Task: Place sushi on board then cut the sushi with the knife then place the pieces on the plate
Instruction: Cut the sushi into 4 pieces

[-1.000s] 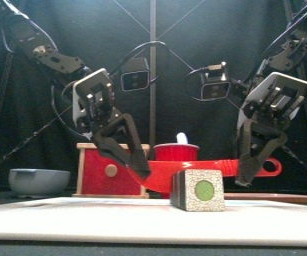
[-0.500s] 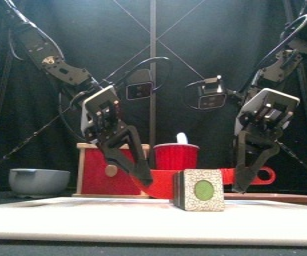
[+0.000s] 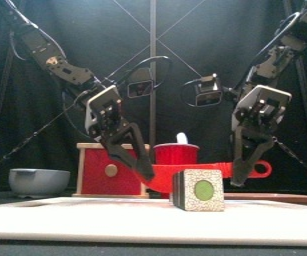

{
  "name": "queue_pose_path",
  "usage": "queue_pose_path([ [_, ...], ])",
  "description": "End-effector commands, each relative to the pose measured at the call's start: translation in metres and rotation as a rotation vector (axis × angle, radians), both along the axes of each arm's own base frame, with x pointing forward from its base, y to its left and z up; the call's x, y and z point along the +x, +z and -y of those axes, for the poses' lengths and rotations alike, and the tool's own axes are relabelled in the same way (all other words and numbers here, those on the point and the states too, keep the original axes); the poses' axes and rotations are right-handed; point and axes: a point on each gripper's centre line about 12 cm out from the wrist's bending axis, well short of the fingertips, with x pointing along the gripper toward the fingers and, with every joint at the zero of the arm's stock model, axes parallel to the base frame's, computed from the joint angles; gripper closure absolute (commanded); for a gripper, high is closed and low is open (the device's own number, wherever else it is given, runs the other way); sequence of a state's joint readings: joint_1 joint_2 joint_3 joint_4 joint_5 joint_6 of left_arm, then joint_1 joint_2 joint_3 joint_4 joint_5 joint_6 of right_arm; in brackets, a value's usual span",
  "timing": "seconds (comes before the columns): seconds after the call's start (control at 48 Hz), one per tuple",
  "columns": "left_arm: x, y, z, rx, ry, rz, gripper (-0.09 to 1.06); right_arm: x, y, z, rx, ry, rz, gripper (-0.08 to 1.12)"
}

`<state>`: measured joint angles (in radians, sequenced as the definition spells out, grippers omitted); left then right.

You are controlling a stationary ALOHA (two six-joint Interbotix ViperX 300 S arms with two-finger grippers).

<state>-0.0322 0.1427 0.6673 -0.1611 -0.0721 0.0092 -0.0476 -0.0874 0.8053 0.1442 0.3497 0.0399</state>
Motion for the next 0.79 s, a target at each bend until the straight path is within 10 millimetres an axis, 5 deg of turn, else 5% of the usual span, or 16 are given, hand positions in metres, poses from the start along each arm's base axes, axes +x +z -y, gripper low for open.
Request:
queue_pose_path([
  [0.021,0.006,0.033,0.004,-0.006,-0.008,0.087,0.52,0.006,0.029,-0.007,0.012,0.011,0.067,0.70],
  [0.375,0.003,0.046,0.047,-0.040,-0.092,0.112,0.53,0.009,0.044,-0.039,0.070,0.060,0.109,0.70],
  [0.792,0.005,0.040,0.056,-0.078,-0.078,0.096,0.52,0.010,0.036,-0.046,0.086,0.062,0.103,0.70],
])
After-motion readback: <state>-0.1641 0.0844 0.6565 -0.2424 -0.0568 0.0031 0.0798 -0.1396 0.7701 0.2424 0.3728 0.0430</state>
